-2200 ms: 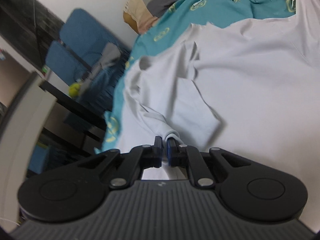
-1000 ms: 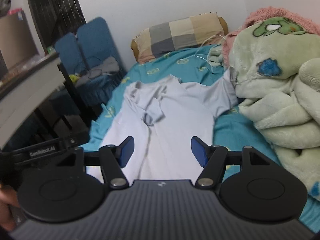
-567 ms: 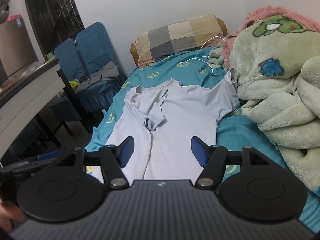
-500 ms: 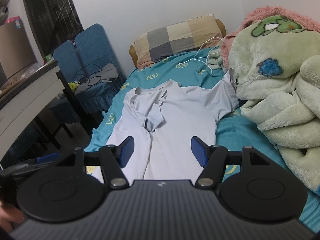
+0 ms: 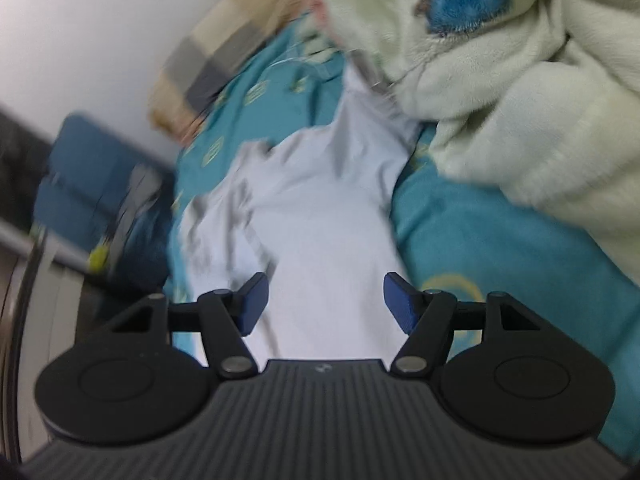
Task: Fold clothes
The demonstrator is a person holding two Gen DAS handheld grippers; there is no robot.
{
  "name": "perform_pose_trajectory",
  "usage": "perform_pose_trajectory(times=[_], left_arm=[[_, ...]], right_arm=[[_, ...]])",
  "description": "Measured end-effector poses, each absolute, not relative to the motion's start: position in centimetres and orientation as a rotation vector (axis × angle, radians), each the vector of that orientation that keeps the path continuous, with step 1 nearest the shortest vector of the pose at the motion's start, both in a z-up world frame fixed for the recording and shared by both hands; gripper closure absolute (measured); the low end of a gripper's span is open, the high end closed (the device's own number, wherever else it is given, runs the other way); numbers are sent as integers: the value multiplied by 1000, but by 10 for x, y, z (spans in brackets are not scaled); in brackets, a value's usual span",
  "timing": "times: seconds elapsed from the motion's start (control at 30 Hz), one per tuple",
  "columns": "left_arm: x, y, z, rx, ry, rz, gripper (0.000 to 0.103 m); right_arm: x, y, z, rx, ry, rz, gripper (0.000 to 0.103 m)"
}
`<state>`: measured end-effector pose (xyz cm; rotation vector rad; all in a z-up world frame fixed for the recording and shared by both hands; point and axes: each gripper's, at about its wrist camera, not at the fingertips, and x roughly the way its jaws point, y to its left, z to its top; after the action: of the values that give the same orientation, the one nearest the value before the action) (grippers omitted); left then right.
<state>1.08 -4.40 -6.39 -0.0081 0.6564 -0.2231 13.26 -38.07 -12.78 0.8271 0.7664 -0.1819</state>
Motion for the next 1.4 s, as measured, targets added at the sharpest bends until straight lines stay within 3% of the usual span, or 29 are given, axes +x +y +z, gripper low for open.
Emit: perform_pose_trajectory(times=[0.23,0.43,0.63,0.67,0.7,0.73,0.77,0.8,0.9,1.13,1.3,1.33,1.4], left_arm=[[44,-45,-98,15,724,-228,0],[66,-44,-123,20,761,-225,0],[84,-25,-139,-136,818,-218,0],[86,-22,-140,-154,822,-215,0],[88,-20,-140,-172,825,-211,0],[89,-17,-141,-187,828,-208,0],[89,-17,-140,-193,826,-207,0],[88,-17,-137,-194,820,-208,0],[82,-16,-127,-195,792,-210,0],[67,4,-97,-173,680,-155,0],[66,36,-98,-251,673,-101,0],[67,39,-100,-262,680,-95,0],[70,43,-104,-272,689,-93,0]], right_arm=[[211,-410,-207,982,737,-340,36],[248,-408,-225,840,525,-267,36],[284,-384,-221,609,464,-220,36],[288,-381,-219,567,464,-233,39],[292,-377,-217,525,465,-246,56],[296,-371,-213,454,475,-272,64],[296,-364,-206,396,465,-294,81],[295,-358,-199,339,455,-315,87],[284,-346,-171,267,414,-363,91],[272,-240,-115,-90,342,-219,91],[270,-148,-143,-272,427,9,88],[271,-137,-152,-278,462,48,85],[274,-127,-163,-243,536,118,60]])
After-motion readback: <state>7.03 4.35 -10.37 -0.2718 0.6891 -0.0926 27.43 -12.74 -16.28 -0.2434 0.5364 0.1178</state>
